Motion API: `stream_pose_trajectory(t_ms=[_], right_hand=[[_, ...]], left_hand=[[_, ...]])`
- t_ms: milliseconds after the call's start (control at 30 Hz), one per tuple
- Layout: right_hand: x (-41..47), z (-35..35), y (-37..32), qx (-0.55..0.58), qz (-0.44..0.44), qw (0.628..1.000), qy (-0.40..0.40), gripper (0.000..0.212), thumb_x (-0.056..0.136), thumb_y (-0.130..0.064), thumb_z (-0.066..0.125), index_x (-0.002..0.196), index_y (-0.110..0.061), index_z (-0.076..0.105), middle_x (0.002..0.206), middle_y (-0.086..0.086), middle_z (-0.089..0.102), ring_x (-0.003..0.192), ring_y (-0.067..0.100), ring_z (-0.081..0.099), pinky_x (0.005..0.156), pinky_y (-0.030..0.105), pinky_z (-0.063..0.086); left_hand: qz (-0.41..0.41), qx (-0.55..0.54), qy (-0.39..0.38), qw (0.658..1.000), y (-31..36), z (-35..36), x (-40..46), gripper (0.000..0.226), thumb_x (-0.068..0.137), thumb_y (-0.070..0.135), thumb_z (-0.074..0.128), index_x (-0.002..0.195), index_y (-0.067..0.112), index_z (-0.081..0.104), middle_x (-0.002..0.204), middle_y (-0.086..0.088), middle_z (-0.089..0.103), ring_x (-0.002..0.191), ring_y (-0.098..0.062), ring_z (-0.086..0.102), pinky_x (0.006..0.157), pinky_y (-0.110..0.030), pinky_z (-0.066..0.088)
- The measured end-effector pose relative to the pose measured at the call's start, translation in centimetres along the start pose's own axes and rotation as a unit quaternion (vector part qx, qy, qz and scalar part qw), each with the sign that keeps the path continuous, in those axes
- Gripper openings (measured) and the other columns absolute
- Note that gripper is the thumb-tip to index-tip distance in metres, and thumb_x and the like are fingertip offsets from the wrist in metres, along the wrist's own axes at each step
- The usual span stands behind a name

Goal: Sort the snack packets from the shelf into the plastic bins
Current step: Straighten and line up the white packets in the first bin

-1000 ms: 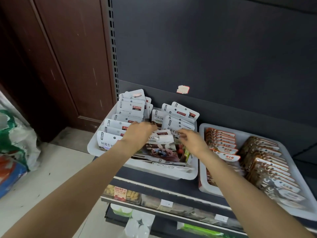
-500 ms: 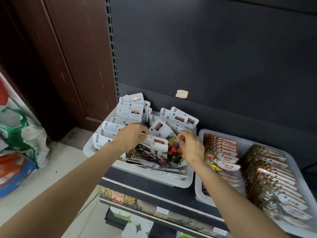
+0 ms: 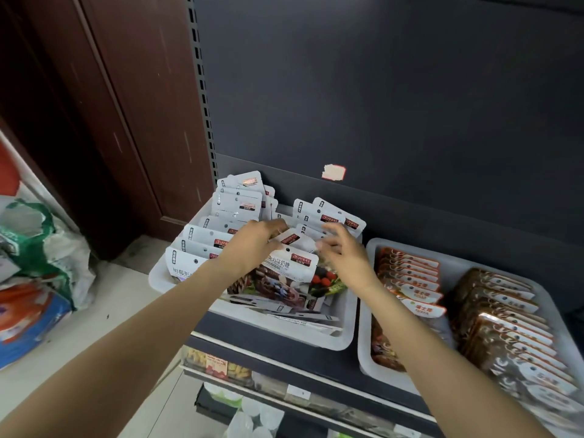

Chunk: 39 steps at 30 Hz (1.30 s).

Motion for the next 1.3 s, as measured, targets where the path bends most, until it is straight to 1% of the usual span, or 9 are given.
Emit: stream_pose_trajectory(t_ms=[167, 300, 467, 700, 800, 933, 1067, 1200, 1300], right_hand=[[2.1, 1.2, -1.1, -0.140, 0.007, 0.990, -0.001, 0.028, 0.100, -0.018, 0.045, 0.124, -0.016, 0.059, 0.122, 0.001, 0.063, 0.108, 0.016, 0.060, 0.091, 0.027, 0.046], [2.8, 1.7, 0.1, -0.233, 0.032, 0.971, -0.039, 0.031, 0.093, -0.014, 0.058, 0.124, -0.017, 0.060, 0.120, 0.001, 0.065, 0.109, 0.019, 0.060, 0.097, 0.038, 0.048], [1.8, 2.3, 1.2, -0.364, 0.024, 0.929, -0.060, 0.027, 0.089, -0.026, 0.064, 0.116, -0.022, 0.063, 0.113, 0.001, 0.067, 0.104, 0.022, 0.061, 0.087, 0.038, 0.051], [1.3, 3.6, 0.0, -0.379, -0.014, 0.924, -0.051, 0.023, 0.094, -0.019, 0.055, 0.115, -0.019, 0.064, 0.115, 0.005, 0.066, 0.104, 0.026, 0.061, 0.084, 0.035, 0.051], [1.8, 1.9, -2.7, -0.354, -0.044, 0.934, -0.021, 0.023, 0.095, -0.019, 0.055, 0.115, -0.021, 0.066, 0.119, 0.001, 0.064, 0.107, 0.023, 0.060, 0.085, 0.034, 0.048], [2.7, 2.1, -5.1, -0.372, -0.063, 0.918, -0.122, 0.021, 0.093, -0.014, 0.056, 0.099, -0.026, 0.071, 0.107, -0.002, 0.066, 0.099, 0.021, 0.058, 0.072, 0.028, 0.037], [2.2, 2.6, -3.6, -0.250, -0.023, 0.958, -0.136, 0.027, 0.093, -0.009, 0.056, 0.113, -0.022, 0.067, 0.109, -0.001, 0.065, 0.101, 0.016, 0.059, 0.090, 0.031, 0.047], [0.8, 0.3, 0.0, -0.245, 0.038, 0.961, -0.126, 0.041, 0.088, -0.003, 0.062, 0.127, -0.014, 0.056, 0.114, 0.005, 0.064, 0.096, 0.011, 0.059, 0.093, 0.028, 0.048], [0.0, -0.4, 1.9, -0.282, 0.067, 0.949, -0.120, 0.034, 0.085, -0.015, 0.068, 0.118, -0.015, 0.059, 0.115, 0.006, 0.064, 0.099, 0.016, 0.060, 0.092, 0.034, 0.050]], left_hand=[[0.072, 0.028, -0.029, 0.997, -0.6, -0.5, -1.2, 0.017, 0.091, 0.010, 0.058, 0.107, 0.011, 0.065, 0.104, -0.006, 0.070, 0.100, -0.026, 0.063, 0.087, -0.036, 0.048], [0.120, 0.243, -0.042, 0.962, -0.9, -0.8, -1.3, 0.026, 0.099, 0.018, 0.043, 0.118, 0.023, 0.060, 0.113, 0.002, 0.066, 0.109, -0.020, 0.057, 0.094, -0.029, 0.032], [0.133, 0.269, -0.104, 0.948, -0.7, -0.2, -1.7, 0.036, 0.102, 0.022, 0.038, 0.135, 0.031, 0.046, 0.124, 0.001, 0.060, 0.114, -0.020, 0.052, 0.097, -0.034, 0.035], [0.093, 0.257, -0.092, 0.958, -2.3, -0.3, -2.5, 0.027, 0.099, 0.015, 0.042, 0.124, 0.026, 0.046, 0.103, -0.005, 0.065, 0.094, -0.025, 0.054, 0.077, -0.029, 0.038], [0.102, 0.235, -0.042, 0.966, -1.3, -0.8, -2.5, 0.020, 0.101, 0.020, 0.041, 0.119, 0.020, 0.051, 0.100, -0.006, 0.065, 0.093, -0.028, 0.057, 0.083, -0.030, 0.037], [0.104, 0.124, -0.001, 0.987, 0.6, -0.5, -1.9, 0.024, 0.098, 0.021, 0.048, 0.115, 0.022, 0.065, 0.121, 0.000, 0.055, 0.105, -0.021, 0.056, 0.089, -0.030, 0.034], [0.065, 0.168, -0.036, 0.983, 0.5, 1.1, -0.7, 0.036, 0.095, 0.020, 0.052, 0.130, 0.029, 0.054, 0.142, 0.000, 0.042, 0.126, -0.021, 0.043, 0.103, -0.034, 0.029], [0.068, 0.188, -0.070, 0.977, 0.8, 2.2, -0.5, 0.040, 0.097, 0.013, 0.046, 0.133, 0.029, 0.049, 0.120, -0.006, 0.065, 0.111, -0.025, 0.058, 0.098, -0.035, 0.036], [0.073, 0.181, -0.055, 0.979, 0.8, 2.0, -0.2, 0.039, 0.096, 0.011, 0.046, 0.131, 0.029, 0.053, 0.117, -0.005, 0.066, 0.108, -0.025, 0.060, 0.098, -0.035, 0.039]])
Point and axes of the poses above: each hand's wrist, its own x-axis towards the middle knuckle, its own z-axis out of the palm, y = z × x, the point moved 7 cm from there along x, towards the middle knuckle
